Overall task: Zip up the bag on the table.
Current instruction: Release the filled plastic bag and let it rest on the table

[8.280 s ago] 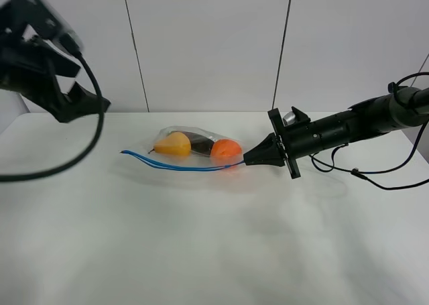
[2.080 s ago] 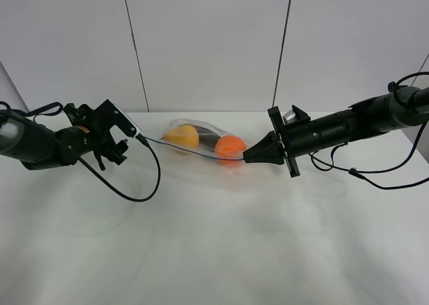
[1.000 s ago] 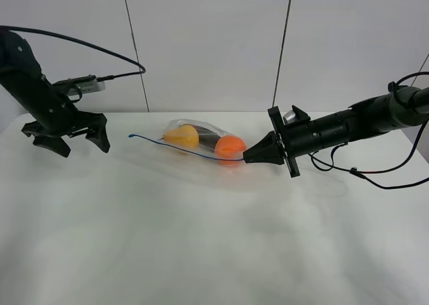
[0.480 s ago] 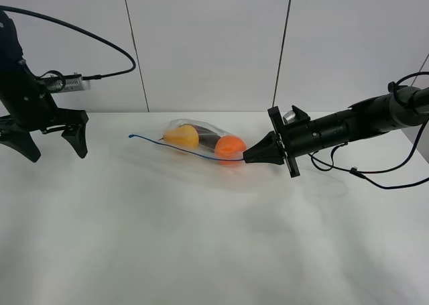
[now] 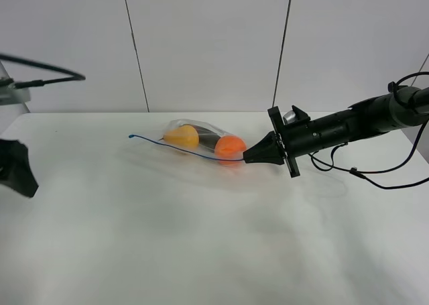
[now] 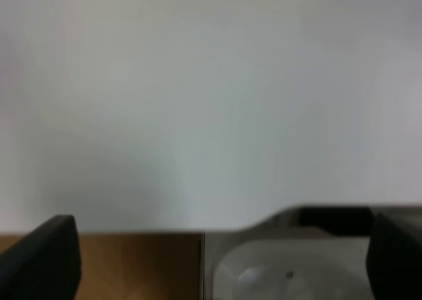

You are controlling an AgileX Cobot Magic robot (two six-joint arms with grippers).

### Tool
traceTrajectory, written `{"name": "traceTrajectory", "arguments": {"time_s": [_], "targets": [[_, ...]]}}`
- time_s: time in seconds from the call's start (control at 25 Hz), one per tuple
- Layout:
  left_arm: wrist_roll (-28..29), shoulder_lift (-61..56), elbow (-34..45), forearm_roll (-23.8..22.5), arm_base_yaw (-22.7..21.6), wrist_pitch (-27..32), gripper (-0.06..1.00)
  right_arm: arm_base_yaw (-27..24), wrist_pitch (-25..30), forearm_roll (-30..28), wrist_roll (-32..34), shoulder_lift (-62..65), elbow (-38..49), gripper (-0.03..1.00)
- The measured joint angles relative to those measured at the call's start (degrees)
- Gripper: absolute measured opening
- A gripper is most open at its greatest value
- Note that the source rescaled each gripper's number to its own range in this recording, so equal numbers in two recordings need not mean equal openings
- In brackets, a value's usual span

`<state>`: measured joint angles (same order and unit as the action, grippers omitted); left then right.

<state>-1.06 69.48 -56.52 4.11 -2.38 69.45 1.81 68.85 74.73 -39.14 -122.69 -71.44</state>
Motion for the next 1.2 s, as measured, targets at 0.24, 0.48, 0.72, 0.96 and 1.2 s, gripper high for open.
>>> {"name": "traceTrajectory", "arguments": {"time_s": [0.24, 0.48, 0.72, 0.96, 1.2], "targets": [[0.0, -21.0, 15.8, 0.0, 0.0, -1.9, 1.0, 0.0, 0.0, 0.0, 0.0, 0.0, 0.0, 0.0], [0.0, -40.0, 27.0, -0.1, 0.0, -7.1, 1.0, 0.0, 0.0, 0.0, 0.0, 0.0, 0.0, 0.0], [0.0, -53.6, 27.9, -0.7, 0.0, -8.1, 1.0, 0.0, 0.0, -0.1, 0.0, 0.0, 0.0, 0.0], [0.0, -64.5, 27.9, -0.9, 0.0, -8.1, 1.0, 0.0, 0.0, -0.9, 0.0, 0.0, 0.0, 0.01], [0.0, -69.7, 27.9, -0.9, 0.0, -8.1, 1.0, 0.0, 0.1, -2.1, 0.4, 0.1, 0.0, 0.56]]}}
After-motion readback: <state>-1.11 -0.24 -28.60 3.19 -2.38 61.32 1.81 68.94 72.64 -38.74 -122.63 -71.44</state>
